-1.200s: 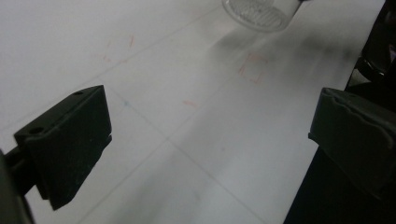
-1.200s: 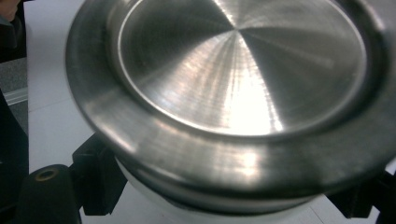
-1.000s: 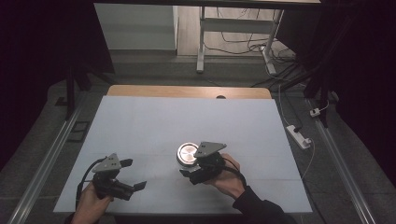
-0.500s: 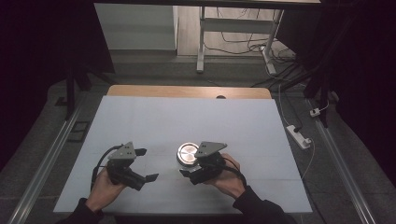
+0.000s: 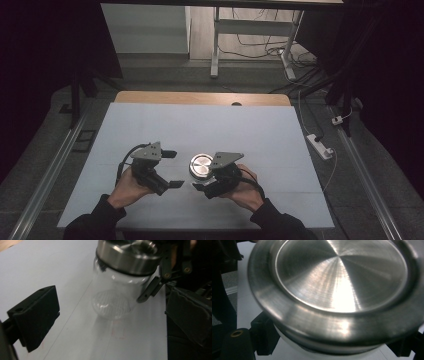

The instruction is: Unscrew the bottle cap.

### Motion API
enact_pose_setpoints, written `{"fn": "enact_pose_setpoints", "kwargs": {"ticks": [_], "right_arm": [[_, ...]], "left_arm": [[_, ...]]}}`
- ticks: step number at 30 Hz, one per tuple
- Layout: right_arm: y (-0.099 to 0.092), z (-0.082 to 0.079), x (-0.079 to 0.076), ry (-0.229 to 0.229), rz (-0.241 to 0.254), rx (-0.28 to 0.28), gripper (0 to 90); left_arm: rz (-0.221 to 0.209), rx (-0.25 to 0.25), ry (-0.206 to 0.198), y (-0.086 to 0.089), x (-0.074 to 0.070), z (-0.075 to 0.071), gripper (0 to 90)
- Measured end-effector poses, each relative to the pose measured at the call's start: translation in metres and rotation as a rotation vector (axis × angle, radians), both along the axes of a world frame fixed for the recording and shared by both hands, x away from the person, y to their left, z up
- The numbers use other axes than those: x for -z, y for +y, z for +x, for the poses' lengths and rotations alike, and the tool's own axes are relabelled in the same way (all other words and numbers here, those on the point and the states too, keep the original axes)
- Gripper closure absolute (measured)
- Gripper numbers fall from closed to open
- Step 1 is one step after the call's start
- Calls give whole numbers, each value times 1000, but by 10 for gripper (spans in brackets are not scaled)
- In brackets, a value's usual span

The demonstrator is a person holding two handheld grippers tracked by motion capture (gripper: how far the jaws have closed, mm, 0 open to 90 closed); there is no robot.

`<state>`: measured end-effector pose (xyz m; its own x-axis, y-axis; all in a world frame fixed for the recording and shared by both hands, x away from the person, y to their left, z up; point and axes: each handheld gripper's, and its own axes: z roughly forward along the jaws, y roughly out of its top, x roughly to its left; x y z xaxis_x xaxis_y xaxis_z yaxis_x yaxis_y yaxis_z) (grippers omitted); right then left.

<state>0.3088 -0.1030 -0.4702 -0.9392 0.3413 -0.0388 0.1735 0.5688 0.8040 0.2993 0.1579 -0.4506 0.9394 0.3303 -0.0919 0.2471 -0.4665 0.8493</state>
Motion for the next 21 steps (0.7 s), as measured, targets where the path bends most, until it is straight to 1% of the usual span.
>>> {"fn": "enact_pose_setpoints", "kwargs": {"ticks": [2, 9, 12, 15, 18, 21], "right_arm": [[0, 0, 0, 0, -4, -8, 152], [1, 0, 1, 2, -12, -41, 153], [2, -1, 1, 8, -9, -66, 152], [2, -3, 1, 21, -2, -96, 152], [3, -4, 0, 27, -7, -131, 152], [4, -6, 0, 32, -15, -169, 152]], "left_arm": [[11, 22, -13, -5, -2, 3, 0], [37, 126, -32, -22, -8, 11, 0], [37, 179, -33, -29, -10, 15, 0], [24, 235, -32, -36, -11, 18, 4], [14, 288, -34, -40, -11, 19, 19], [23, 326, -37, -44, -10, 20, 49]]}}
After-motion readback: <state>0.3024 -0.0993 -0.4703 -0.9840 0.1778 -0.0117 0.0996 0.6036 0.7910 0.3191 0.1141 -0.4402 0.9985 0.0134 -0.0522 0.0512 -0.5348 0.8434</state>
